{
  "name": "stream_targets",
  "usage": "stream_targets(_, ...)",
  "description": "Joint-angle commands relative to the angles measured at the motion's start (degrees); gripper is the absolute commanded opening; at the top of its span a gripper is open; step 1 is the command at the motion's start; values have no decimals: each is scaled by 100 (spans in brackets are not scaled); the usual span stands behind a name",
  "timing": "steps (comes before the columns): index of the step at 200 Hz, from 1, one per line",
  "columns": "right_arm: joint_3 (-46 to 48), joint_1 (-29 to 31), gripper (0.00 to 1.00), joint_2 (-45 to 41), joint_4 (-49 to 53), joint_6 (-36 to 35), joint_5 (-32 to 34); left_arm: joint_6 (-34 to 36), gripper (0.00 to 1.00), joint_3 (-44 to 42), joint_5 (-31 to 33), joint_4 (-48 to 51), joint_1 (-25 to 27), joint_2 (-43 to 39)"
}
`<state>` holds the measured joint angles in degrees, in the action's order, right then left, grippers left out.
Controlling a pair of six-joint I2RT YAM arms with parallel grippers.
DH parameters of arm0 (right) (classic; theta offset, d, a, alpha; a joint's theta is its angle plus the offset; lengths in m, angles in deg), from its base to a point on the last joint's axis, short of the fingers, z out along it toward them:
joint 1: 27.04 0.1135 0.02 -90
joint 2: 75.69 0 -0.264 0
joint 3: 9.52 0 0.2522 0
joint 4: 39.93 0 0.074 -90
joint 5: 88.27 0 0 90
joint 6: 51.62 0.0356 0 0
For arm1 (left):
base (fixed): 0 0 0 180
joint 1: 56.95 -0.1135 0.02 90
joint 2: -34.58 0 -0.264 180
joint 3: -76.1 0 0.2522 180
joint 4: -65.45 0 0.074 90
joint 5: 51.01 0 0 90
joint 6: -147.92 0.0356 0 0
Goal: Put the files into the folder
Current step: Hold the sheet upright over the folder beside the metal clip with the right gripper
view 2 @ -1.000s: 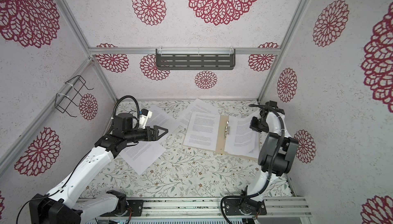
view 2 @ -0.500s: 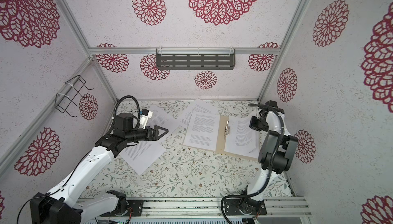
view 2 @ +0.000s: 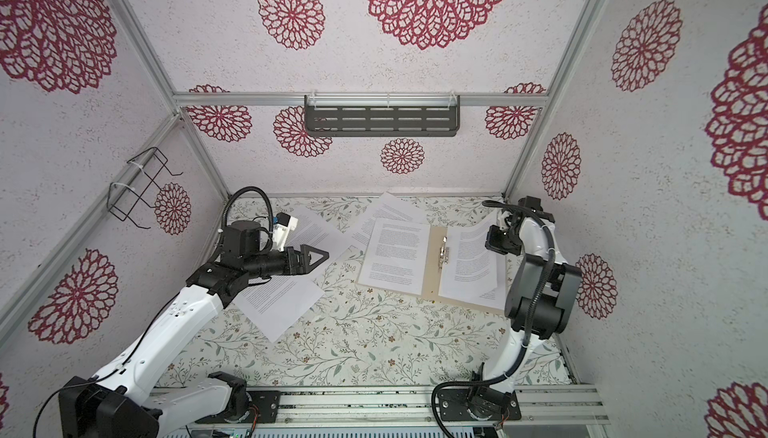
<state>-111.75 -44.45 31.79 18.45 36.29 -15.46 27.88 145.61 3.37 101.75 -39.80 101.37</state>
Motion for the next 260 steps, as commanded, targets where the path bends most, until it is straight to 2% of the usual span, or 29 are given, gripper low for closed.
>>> stream_targets(1, 95, 43, 0, -8, 72, -185, -78, 68, 97, -65, -112, -165, -49, 1)
stream_targets(260, 260, 88, 0, 208, -168, -433, 51, 16, 97, -81, -174, -223, -98, 36)
